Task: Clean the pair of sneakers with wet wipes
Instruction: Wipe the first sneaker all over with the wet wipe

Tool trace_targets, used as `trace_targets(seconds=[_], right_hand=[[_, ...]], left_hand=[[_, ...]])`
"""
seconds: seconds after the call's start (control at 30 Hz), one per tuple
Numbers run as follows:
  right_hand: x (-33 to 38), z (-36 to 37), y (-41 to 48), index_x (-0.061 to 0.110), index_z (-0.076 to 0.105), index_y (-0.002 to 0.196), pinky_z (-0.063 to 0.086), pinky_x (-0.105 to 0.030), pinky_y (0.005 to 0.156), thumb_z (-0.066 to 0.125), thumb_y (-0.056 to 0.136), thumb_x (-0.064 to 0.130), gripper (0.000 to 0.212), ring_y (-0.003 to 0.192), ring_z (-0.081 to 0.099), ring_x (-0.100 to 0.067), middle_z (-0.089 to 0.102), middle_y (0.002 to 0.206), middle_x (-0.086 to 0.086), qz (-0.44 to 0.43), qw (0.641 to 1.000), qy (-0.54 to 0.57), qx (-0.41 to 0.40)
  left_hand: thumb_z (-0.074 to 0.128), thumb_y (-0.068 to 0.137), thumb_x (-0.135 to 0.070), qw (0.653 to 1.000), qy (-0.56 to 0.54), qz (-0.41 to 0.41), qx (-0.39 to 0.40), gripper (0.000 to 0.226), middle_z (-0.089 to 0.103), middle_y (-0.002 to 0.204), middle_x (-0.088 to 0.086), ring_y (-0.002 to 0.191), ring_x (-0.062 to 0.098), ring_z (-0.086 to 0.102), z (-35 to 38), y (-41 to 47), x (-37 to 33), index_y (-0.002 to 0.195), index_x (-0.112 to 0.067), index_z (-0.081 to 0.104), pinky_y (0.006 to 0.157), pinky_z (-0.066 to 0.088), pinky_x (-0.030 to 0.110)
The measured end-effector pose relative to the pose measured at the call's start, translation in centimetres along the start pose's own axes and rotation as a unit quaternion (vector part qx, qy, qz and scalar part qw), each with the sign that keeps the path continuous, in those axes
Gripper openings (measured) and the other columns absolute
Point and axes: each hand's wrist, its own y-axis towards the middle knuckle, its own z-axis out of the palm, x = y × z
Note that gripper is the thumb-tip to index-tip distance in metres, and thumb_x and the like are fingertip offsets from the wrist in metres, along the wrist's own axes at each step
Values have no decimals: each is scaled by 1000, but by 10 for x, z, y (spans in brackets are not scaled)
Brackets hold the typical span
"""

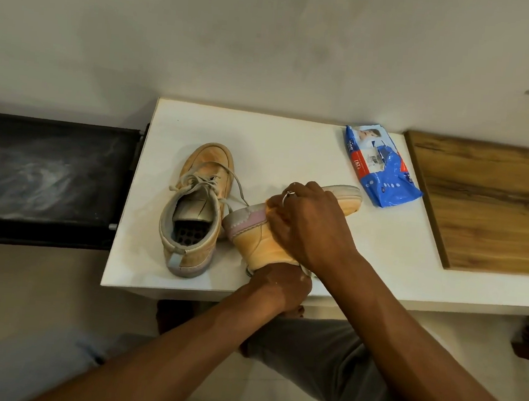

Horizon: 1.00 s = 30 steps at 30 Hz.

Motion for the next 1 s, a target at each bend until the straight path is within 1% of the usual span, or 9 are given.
trace_targets(seconds=[0.23, 0.33, 0.4, 0.57, 0.63, 0.7, 0.8, 0.9, 1.0], right_hand=[[-11, -7, 5, 10, 73, 93, 47, -36, 66, 55, 93, 28, 26, 78, 55, -21, 67, 84, -6, 39, 998, -45, -19], [-24, -16, 5, 7, 72, 90, 51, -39, 68, 58, 92, 22, 20, 78, 57, -24, 66, 82, -9, 93, 992, -79, -40], [-32, -21, 5, 7, 72, 94, 52, -40, 71, 57, 94, 20, 20, 81, 57, -24, 67, 84, -10, 124, 989, -66, -51], [-29, -16, 6, 7, 71, 93, 51, -41, 71, 54, 94, 17, 20, 83, 55, -22, 65, 86, -9, 109, 993, -36, -33], [-18, -9, 7, 6, 71, 91, 49, -40, 70, 57, 90, 12, 16, 81, 54, -23, 66, 85, -10, 80, 996, -26, -17], [-6, -3, 7, 7, 72, 91, 48, -39, 68, 58, 88, 10, 15, 80, 54, -23, 67, 85, -10, 51, 999, -6, -11], [0, 1, 7, 9, 74, 97, 49, -38, 72, 56, 91, 15, 19, 84, 57, -22, 70, 90, -8, 41, 997, 59, -6], [-2, -1, 6, 11, 74, 100, 51, -40, 75, 55, 93, 20, 23, 85, 59, -22, 71, 93, -7, 34, 997, 64, -12], [-8, -8, 7, 9, 73, 97, 51, -40, 72, 56, 93, 23, 22, 81, 58, -22, 70, 89, -8, 60, 998, -11, -19]], left_hand=[[32, 103, -23, 996, -29, -79, 27, 40, 62, 121, 15, 54, 5, 31, -8, -12, -6, 123, 0, 58, 44, 40, 14], [37, 104, -17, 993, -29, -113, -4, 35, 57, 125, 14, 94, 13, 58, -7, -15, -12, 131, 0, 52, 71, 44, 23], [42, 102, -13, 994, 87, -68, 17, 36, 51, 137, 15, 122, 26, 51, -1, -15, -10, 135, 2, 47, 97, 42, 34], [42, 103, -17, 989, 141, -39, -11, 38, 46, 143, 15, 126, 27, 47, -3, -10, -11, 137, 0, 45, 106, 36, 35], [40, 103, -22, 995, 89, -47, 17, 35, 55, 133, 12, 96, 14, 59, -1, -6, -9, 130, -2, 53, 87, 44, 15], [35, 103, -25, 996, 88, -24, 9, 38, 62, 108, 9, 58, 4, 41, -6, -10, -8, 122, -2, 59, 44, 37, 7], [32, 103, -25, 973, 221, 52, 50, 40, 50, 91, 3, 51, 3, 32, -17, -17, -10, 122, -1, 58, 37, 38, 12], [36, 103, -21, 961, 264, 60, 53, 35, 61, 109, 7, 70, 4, 53, -10, -12, -12, 124, -2, 56, 59, 44, 4], [45, 101, -13, 948, 305, 9, 86, 31, 55, 133, 9, 118, 20, 55, -10, -8, -14, 129, -2, 52, 100, 41, 29]])
